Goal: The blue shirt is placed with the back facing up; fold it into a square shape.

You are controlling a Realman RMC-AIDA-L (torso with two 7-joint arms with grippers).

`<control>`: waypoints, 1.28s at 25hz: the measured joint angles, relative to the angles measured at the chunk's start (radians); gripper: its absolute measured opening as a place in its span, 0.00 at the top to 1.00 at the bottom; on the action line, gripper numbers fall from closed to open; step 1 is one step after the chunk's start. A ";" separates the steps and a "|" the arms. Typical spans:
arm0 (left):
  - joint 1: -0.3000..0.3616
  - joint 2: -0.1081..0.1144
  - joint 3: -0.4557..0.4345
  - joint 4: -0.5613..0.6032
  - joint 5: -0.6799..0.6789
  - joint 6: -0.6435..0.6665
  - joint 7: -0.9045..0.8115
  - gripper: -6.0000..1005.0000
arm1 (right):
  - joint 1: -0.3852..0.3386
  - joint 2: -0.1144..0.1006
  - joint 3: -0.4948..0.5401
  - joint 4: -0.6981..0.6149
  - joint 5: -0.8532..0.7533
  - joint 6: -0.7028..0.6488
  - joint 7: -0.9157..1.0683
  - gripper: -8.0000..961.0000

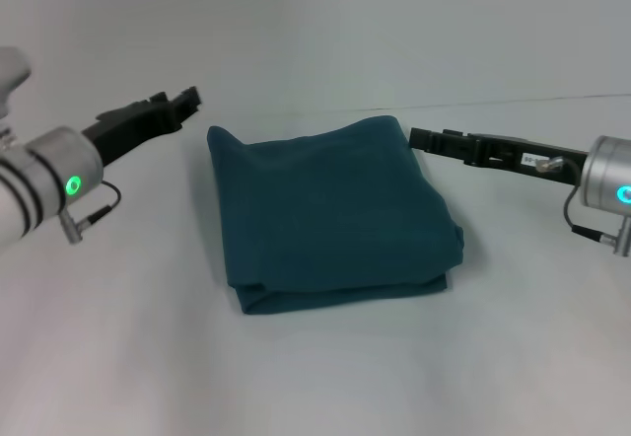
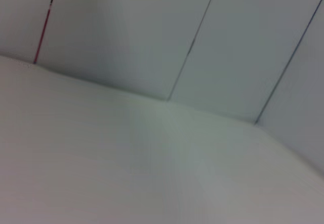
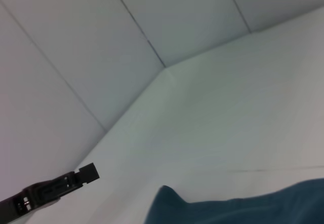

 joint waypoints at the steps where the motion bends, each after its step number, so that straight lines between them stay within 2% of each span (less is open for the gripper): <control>1: 0.015 -0.001 -0.017 0.006 -0.005 0.064 0.001 0.68 | -0.004 -0.003 0.001 0.000 0.010 -0.015 -0.015 0.20; 5: 0.073 -0.002 -0.062 0.013 -0.008 0.339 0.010 0.60 | -0.030 -0.022 0.028 -0.001 0.047 -0.135 -0.111 0.20; 10: 0.133 -0.006 -0.061 0.007 0.004 0.575 0.050 0.36 | -0.064 -0.065 0.039 0.000 0.046 -0.323 -0.212 0.15; 12: 0.151 -0.006 -0.056 0.001 0.018 0.645 0.075 0.28 | -0.080 -0.073 0.035 0.002 0.045 -0.391 -0.274 0.13; 14: 0.170 -0.006 -0.057 0.000 0.045 0.719 0.111 0.21 | -0.098 -0.074 0.032 0.001 0.042 -0.443 -0.335 0.02; 16: 0.185 -0.006 -0.060 0.000 0.074 0.789 0.167 0.13 | -0.105 -0.074 0.030 0.001 0.023 -0.465 -0.370 0.02; 19: 0.202 -0.007 -0.060 0.000 0.124 0.853 0.247 0.11 | -0.100 -0.067 0.028 0.000 -0.045 -0.470 -0.389 0.02; 23: 0.207 -0.008 -0.059 -0.001 0.185 0.874 0.270 0.11 | -0.085 -0.050 0.028 -0.013 -0.122 -0.473 -0.397 0.02; 32: 0.201 -0.007 -0.054 -0.001 0.248 0.908 0.275 0.12 | -0.077 -0.044 0.013 -0.017 -0.174 -0.478 -0.399 0.02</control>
